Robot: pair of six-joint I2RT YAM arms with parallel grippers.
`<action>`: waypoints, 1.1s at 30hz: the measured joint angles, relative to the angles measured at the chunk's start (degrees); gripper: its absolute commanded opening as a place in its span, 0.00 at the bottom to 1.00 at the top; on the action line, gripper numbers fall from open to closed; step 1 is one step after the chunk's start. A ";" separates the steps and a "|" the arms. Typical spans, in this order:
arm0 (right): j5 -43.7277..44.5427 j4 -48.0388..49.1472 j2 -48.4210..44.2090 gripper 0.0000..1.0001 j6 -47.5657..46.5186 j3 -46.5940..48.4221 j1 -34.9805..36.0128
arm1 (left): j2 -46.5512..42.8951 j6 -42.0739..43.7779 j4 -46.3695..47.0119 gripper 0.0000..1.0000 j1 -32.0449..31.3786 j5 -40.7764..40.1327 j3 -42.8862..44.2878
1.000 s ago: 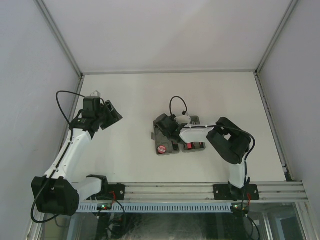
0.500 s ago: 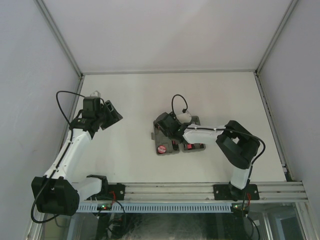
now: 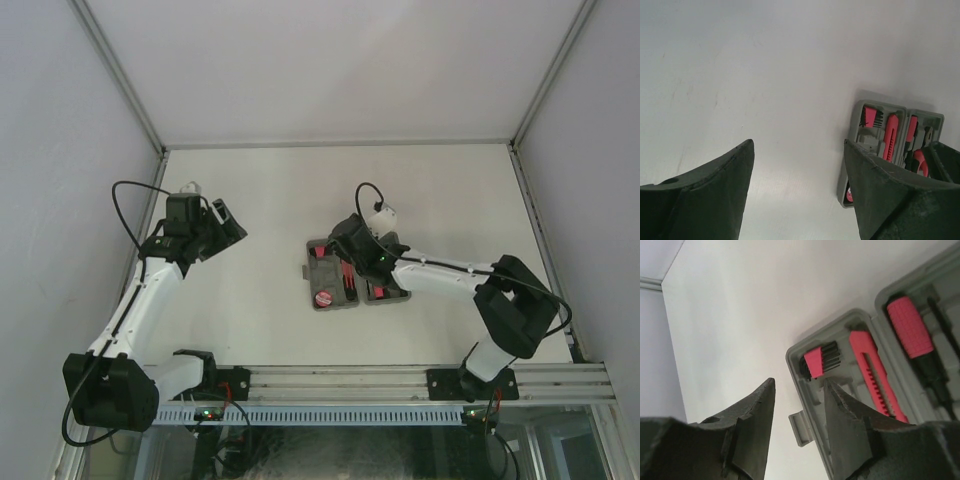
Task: Sort the tools into containers
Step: Close the storage box at the center of the board.
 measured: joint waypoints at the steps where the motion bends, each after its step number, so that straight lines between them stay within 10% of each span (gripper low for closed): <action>1: -0.17 -0.02 -0.66 0.44 -2.14 0.00 -0.50 | 0.00 0.09 0.00 0.79 0.02 -0.13 0.00; 15: -11.74 -1.57 -12.76 0.71 -28.87 -3.76 -16.37 | -3.04 2.19 0.00 1.00 0.04 -4.00 0.00; 33: -27.54 1.60 -27.98 1.00 -39.28 -12.72 -33.18 | -7.50 2.25 3.58 1.00 0.04 -6.84 0.42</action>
